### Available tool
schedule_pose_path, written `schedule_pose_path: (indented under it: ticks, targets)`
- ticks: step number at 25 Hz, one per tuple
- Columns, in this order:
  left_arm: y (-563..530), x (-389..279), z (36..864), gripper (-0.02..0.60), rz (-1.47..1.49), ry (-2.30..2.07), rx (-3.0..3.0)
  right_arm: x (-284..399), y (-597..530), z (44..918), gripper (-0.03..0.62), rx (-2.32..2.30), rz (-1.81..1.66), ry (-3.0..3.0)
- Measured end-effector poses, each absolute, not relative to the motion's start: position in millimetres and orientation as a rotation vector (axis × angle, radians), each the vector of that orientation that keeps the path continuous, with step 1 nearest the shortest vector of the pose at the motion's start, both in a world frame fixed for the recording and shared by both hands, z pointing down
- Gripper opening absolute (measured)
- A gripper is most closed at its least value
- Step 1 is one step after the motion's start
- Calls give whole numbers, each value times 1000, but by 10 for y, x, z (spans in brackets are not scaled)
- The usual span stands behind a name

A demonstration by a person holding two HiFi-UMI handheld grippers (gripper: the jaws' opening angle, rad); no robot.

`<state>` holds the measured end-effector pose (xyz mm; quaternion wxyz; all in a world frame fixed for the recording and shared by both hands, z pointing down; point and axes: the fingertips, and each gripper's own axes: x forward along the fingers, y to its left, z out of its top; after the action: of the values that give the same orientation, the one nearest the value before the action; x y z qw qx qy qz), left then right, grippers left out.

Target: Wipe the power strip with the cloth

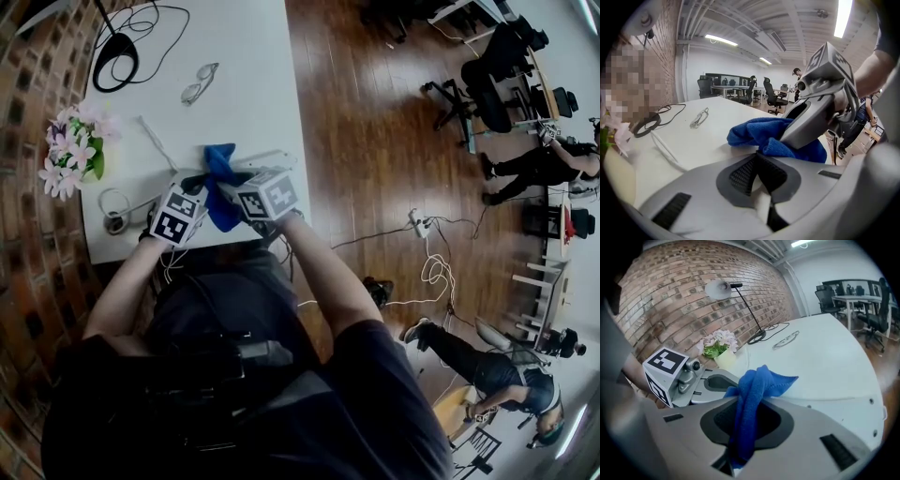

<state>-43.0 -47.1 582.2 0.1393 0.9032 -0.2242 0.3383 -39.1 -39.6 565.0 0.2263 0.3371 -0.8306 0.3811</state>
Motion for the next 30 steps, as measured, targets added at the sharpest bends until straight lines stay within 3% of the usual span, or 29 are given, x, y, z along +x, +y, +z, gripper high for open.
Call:
schedule_pose_path:
  ticks: [14,22,30]
  targets:
    - [-498,-445,5825,8,1004,-685,2596,-387,-416,5659,57,965,1093,-2226]
    - [-499,-446,5836,8,1018,-706,2597,-406,-433,5646,58,946,714,-2242]
    - [-499,-453,5839,9,1027,-697,2585,-379,-455,5663,58,969,550,-2235]
